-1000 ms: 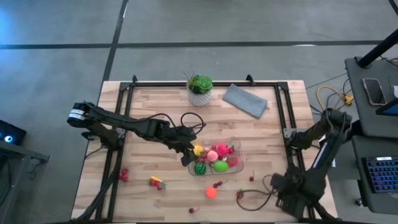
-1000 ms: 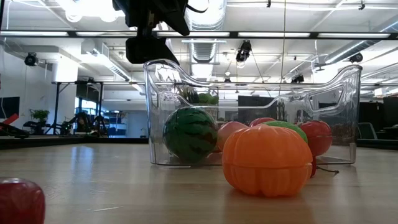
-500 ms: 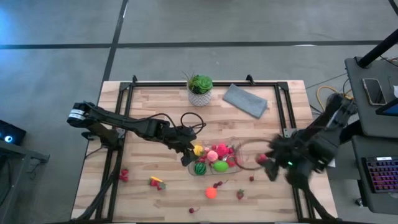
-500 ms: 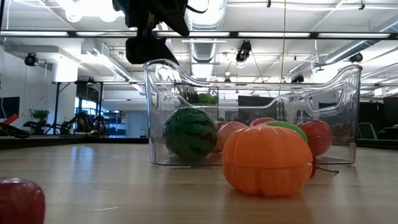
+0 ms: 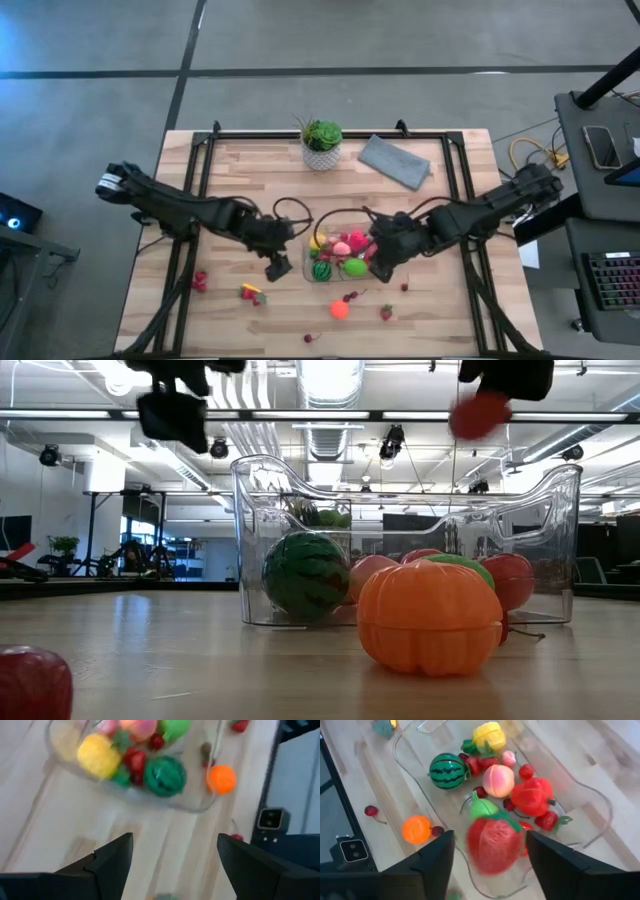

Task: Pick and placing Produce into tupperware
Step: Put the strawberry into the transparent bin

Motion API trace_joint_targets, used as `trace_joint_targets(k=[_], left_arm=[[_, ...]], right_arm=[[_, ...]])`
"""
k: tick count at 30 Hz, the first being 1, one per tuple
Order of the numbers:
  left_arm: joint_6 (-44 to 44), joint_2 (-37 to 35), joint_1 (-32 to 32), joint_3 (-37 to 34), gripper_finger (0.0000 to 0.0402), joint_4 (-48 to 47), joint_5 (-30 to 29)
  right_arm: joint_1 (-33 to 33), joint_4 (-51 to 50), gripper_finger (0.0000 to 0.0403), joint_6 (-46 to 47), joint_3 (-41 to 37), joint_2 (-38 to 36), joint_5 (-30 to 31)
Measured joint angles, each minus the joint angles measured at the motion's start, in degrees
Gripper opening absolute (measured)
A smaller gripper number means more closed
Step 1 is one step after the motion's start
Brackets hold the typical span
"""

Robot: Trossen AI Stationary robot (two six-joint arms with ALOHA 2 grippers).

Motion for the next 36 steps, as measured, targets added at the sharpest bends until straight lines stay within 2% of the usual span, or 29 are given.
trace_joint_targets(k=[7,12,15,18,21,24,28,36], left_arm=[[-10.3,-5.5,-5.0,-0.1,0.0274,-16.0,-10.8],[-21.3,-10.0,-9.1,-3.4,0.0274,-20.2,-11.7],[-24.7,-12.5,-12.8,-7.5,0.0274,-20.4,-7.4],[-24.8,-12.8,-17.3,-11.3,0.0274,-20.4,-0.4],[-25.6,-11.5,-20.6,-14.6,0.0274,-22.6,7.2],[-27.7,-8.4,-21.8,-16.9,0.0274,-28.0,11.6],[-24.7,-3.4,-22.3,-17.2,0.0274,-33.3,13.6],[-18.8,5.9,-22.2,-17.2,0.0274,-33.2,16.0]], right_arm=[[0.0,-0.4,0.0325,2.0,2.2,0.4,4.2],[0.0,-0.8,0.0359,2.1,3.2,-1.7,6.4],[0.0,-2.2,0.0363,2.2,3.2,-2.6,6.5],[0.0,-4.2,0.0363,2.2,3.2,-2.7,6.5],[0.0,-5.7,0.0363,2.1,3.2,-2.7,6.5],[-0.1,-6.1,0.0363,1.7,3.1,-2.7,6.7],[-0.1,-6.1,0.0363,0.6,3.1,-2.7,8.9],[-0.9,-6.1,0.0364,-0.2,3.0,-2.6,9.4]])
